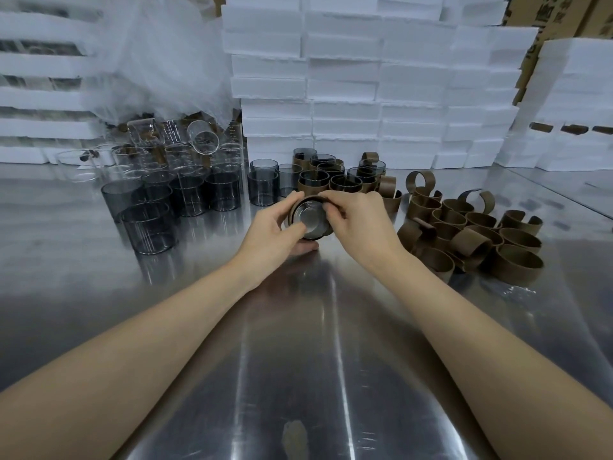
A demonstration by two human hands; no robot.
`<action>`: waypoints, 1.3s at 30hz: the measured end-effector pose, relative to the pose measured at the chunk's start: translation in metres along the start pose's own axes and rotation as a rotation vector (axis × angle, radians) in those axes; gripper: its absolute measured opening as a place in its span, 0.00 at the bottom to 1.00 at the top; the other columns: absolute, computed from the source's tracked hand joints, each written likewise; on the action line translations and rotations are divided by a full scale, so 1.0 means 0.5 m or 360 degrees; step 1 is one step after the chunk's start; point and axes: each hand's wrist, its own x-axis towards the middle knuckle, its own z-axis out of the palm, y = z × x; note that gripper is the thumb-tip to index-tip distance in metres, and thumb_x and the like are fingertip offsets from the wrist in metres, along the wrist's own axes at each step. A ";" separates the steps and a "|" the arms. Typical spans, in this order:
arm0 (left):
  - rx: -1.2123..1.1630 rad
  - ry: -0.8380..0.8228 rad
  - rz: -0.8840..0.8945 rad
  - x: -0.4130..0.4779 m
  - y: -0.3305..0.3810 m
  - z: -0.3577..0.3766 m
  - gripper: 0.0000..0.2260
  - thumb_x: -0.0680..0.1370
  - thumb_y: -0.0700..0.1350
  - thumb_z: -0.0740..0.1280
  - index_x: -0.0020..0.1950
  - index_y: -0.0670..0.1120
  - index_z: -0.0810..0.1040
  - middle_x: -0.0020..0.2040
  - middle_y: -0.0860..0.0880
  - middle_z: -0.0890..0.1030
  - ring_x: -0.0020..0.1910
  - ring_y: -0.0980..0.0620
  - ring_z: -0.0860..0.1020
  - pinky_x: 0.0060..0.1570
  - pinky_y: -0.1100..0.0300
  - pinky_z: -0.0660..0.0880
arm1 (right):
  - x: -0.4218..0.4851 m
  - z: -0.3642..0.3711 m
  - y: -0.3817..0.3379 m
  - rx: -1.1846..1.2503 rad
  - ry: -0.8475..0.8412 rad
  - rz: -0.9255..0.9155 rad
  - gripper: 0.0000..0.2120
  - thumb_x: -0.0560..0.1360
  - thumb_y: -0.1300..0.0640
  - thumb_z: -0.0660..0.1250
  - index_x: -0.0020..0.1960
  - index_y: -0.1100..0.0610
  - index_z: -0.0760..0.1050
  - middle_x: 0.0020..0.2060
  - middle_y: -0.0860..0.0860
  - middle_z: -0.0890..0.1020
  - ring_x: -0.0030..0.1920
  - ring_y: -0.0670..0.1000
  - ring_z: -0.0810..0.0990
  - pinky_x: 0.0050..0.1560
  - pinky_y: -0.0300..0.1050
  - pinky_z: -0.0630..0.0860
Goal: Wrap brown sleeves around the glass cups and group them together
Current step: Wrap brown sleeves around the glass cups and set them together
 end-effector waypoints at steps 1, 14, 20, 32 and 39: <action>-0.0003 0.0002 0.0007 -0.001 0.001 0.001 0.24 0.77 0.28 0.60 0.72 0.44 0.71 0.70 0.46 0.73 0.63 0.43 0.77 0.45 0.60 0.81 | 0.000 0.002 0.003 -0.0005 0.0004 -0.0005 0.12 0.79 0.65 0.61 0.56 0.60 0.81 0.42 0.56 0.85 0.42 0.56 0.81 0.48 0.53 0.75; -0.0294 -0.0047 -0.0001 -0.014 0.017 -0.007 0.16 0.79 0.33 0.63 0.65 0.45 0.77 0.61 0.45 0.81 0.46 0.35 0.84 0.47 0.56 0.82 | 0.011 0.004 0.022 0.0836 0.0029 0.0620 0.14 0.75 0.42 0.68 0.49 0.51 0.84 0.43 0.44 0.85 0.46 0.39 0.82 0.47 0.32 0.75; -0.0475 -0.0128 -0.0121 -0.016 0.019 0.001 0.20 0.78 0.45 0.67 0.70 0.44 0.72 0.60 0.42 0.82 0.48 0.37 0.84 0.45 0.60 0.81 | 0.002 0.032 0.010 0.2017 -0.0219 0.1105 0.17 0.79 0.42 0.61 0.54 0.53 0.81 0.51 0.53 0.84 0.50 0.53 0.84 0.51 0.48 0.78; -0.0445 -0.0244 -0.0374 -0.006 0.017 -0.008 0.21 0.70 0.59 0.68 0.54 0.44 0.80 0.39 0.48 0.81 0.32 0.52 0.79 0.33 0.64 0.77 | 0.009 0.026 0.013 0.2560 -0.0208 0.1446 0.27 0.74 0.45 0.68 0.69 0.58 0.73 0.68 0.57 0.75 0.65 0.55 0.73 0.71 0.50 0.61; -0.0514 -0.0218 -0.0408 0.004 0.019 -0.012 0.19 0.70 0.56 0.68 0.51 0.42 0.78 0.36 0.50 0.82 0.28 0.57 0.76 0.30 0.68 0.76 | 0.015 0.029 0.013 0.2705 -0.0107 0.1495 0.14 0.77 0.47 0.65 0.60 0.50 0.80 0.60 0.54 0.81 0.61 0.55 0.80 0.62 0.47 0.73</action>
